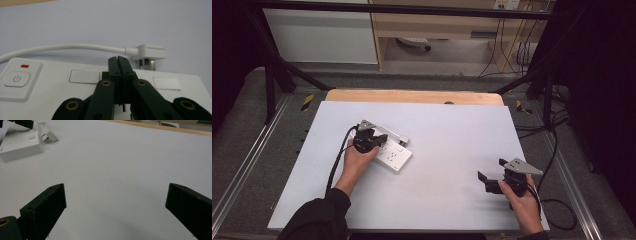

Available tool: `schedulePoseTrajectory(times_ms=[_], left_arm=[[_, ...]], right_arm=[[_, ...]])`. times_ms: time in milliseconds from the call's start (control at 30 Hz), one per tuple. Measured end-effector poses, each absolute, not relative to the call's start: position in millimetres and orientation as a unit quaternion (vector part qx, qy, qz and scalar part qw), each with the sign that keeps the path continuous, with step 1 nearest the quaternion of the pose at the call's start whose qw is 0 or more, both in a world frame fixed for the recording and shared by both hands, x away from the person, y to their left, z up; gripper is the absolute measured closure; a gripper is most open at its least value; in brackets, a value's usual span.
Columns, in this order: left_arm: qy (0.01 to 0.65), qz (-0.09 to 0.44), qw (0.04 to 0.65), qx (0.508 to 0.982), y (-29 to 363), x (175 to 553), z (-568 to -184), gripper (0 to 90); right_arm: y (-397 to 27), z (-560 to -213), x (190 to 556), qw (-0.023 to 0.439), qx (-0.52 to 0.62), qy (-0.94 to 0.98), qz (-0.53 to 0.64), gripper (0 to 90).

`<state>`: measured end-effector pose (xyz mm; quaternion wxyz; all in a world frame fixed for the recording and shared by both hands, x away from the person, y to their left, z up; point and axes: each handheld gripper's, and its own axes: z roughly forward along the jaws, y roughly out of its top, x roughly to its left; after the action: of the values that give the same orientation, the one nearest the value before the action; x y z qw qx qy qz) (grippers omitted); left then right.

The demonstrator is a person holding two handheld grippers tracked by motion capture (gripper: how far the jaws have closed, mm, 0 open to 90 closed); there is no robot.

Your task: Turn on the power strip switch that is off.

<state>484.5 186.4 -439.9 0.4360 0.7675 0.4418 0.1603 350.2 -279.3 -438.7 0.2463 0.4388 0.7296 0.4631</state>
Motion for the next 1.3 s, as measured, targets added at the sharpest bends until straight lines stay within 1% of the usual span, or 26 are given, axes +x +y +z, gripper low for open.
schedulePoseTrajectory(times_ms=[700, 1300], left_arm=[[0.435, 0.168, 0.434, 0.77, 185.8, 484.0, -441.7, 90.0], [0.432, 0.168, 0.451, 0.763, 185.8, 482.7, -437.9, 90.0]], right_arm=[[-279.7, -438.8, 350.4, 0.247, 0.439, 0.729, 0.463, 3.6], [-279.6, -438.8, 350.4, 0.248, 0.438, 0.73, 0.463, 3.5]])
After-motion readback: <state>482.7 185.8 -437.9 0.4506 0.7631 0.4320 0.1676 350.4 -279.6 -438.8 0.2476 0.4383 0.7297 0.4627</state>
